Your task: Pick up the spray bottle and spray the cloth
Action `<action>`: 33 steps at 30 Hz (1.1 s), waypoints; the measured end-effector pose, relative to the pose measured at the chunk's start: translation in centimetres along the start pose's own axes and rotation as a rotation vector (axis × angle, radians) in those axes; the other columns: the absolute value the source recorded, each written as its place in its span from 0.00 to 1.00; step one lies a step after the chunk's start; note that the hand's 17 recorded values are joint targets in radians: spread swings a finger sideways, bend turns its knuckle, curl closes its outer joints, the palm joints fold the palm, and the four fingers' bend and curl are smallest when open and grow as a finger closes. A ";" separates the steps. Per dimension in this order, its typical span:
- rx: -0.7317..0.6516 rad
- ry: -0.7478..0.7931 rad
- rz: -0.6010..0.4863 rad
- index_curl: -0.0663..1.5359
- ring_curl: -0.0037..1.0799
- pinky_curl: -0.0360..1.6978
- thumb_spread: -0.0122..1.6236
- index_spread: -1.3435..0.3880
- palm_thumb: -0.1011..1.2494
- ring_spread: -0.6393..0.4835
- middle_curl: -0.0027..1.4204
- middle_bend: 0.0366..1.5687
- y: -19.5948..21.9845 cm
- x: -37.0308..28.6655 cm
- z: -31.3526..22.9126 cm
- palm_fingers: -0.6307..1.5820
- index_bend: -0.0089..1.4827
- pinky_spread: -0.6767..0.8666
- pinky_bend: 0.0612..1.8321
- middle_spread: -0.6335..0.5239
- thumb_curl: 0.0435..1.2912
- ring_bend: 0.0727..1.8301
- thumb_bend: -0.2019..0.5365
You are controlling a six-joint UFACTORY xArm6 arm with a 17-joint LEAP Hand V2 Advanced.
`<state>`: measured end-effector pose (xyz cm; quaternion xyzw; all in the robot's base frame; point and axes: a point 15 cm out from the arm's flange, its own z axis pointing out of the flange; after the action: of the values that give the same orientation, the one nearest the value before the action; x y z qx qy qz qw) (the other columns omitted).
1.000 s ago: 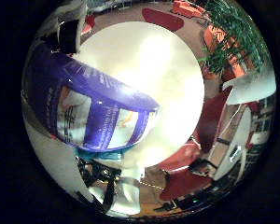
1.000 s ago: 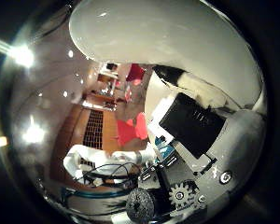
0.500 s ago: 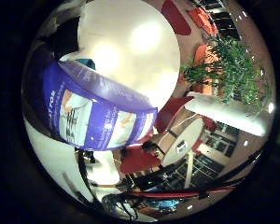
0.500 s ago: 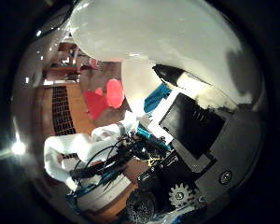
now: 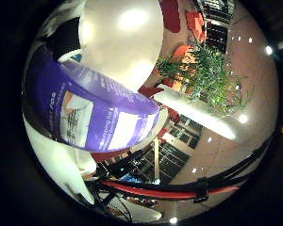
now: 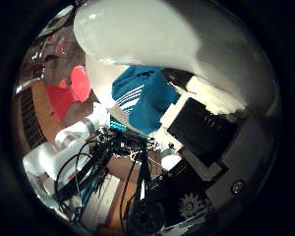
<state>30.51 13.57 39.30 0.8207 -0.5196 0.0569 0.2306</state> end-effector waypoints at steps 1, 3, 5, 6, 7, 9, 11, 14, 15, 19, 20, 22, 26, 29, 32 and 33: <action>-0.004 0.006 -0.007 0.51 0.75 0.84 0.67 0.67 0.82 0.37 0.49 0.90 -0.2 -0.4 0.1 0.80 0.83 0.32 0.55 0.46 0.50 0.73 0.26; -0.017 0.014 -0.020 0.51 0.75 0.84 0.67 0.67 0.82 0.37 0.49 0.90 -0.5 -1.0 0.4 0.80 0.83 0.32 0.55 0.46 0.50 0.73 0.26; -0.032 0.021 -0.025 0.51 0.75 0.84 0.68 0.67 0.82 0.37 0.49 0.90 -0.8 -1.4 0.8 0.80 0.83 0.32 0.55 0.46 0.50 0.73 0.26; -0.036 0.023 -0.027 0.51 0.75 0.84 0.68 0.67 0.82 0.37 0.49 0.90 -0.9 -1.6 0.9 0.80 0.83 0.31 0.55 0.46 0.50 0.73 0.26; -0.038 0.024 -0.030 0.51 0.75 0.84 0.68 0.67 0.82 0.37 0.49 0.90 -1.0 -1.7 1.0 0.80 0.83 0.31 0.55 0.46 0.50 0.73 0.26; -0.038 0.023 -0.034 0.50 0.75 0.84 0.68 0.67 0.82 0.37 0.49 0.90 -1.1 -1.9 1.0 0.80 0.83 0.31 0.55 0.46 0.49 0.73 0.26; -0.034 0.014 -0.037 0.50 0.75 0.84 0.68 0.67 0.82 0.37 0.49 0.90 -1.2 -2.1 0.9 0.80 0.83 0.31 0.55 0.46 0.49 0.73 0.26; -0.031 0.004 -0.041 0.50 0.75 0.84 0.68 0.67 0.83 0.37 0.49 0.90 -1.1 -2.3 0.7 0.80 0.83 0.31 0.55 0.46 0.49 0.73 0.26; -0.025 -0.003 -0.042 0.50 0.75 0.84 0.68 0.67 0.83 0.37 0.49 0.90 -1.1 -2.4 0.5 0.80 0.83 0.31 0.55 0.46 0.49 0.73 0.26; 0.017 -0.078 -0.056 0.50 0.75 0.85 0.68 0.67 0.83 0.37 0.49 0.90 -1.1 -3.7 -1.4 0.80 0.83 0.31 0.55 0.46 0.48 0.73 0.26; 0.046 -0.107 -0.056 0.50 0.75 0.85 0.68 0.67 0.83 0.37 0.50 0.90 -1.1 -3.9 -2.7 0.80 0.83 0.31 0.55 0.46 0.48 0.73 0.26; 0.104 -0.170 -0.064 0.50 0.75 0.84 0.68 0.67 0.83 0.37 0.50 0.90 -1.0 -4.6 -5.3 0.80 0.83 0.31 0.54 0.46 0.48 0.73 0.26; 0.186 -0.258 -0.085 0.50 0.75 0.84 0.68 0.67 0.84 0.37 0.50 0.90 -0.9 -5.7 -8.6 0.80 0.83 0.31 0.54 0.46 0.48 0.73 0.26; 0.281 -0.329 -0.100 0.50 0.75 0.84 0.68 0.67 0.84 0.37 0.50 0.90 -1.9 -7.0 -10.9 0.80 0.83 0.31 0.54 0.46 0.48 0.73 0.26; 0.368 -0.412 -0.121 0.50 0.75 0.84 0.68 0.67 0.85 0.37 0.50 0.90 -2.8 -8.7 -13.3 0.80 0.83 0.31 0.54 0.46 0.48 0.73 0.26; 0.391 -0.437 -0.126 0.50 0.75 0.85 0.68 0.67 0.85 0.37 0.50 0.90 -2.9 -9.1 -14.0 0.80 0.83 0.31 0.54 0.46 0.48 0.73 0.26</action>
<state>30.96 28.22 47.78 0.8730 -0.4841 -0.0367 -0.0461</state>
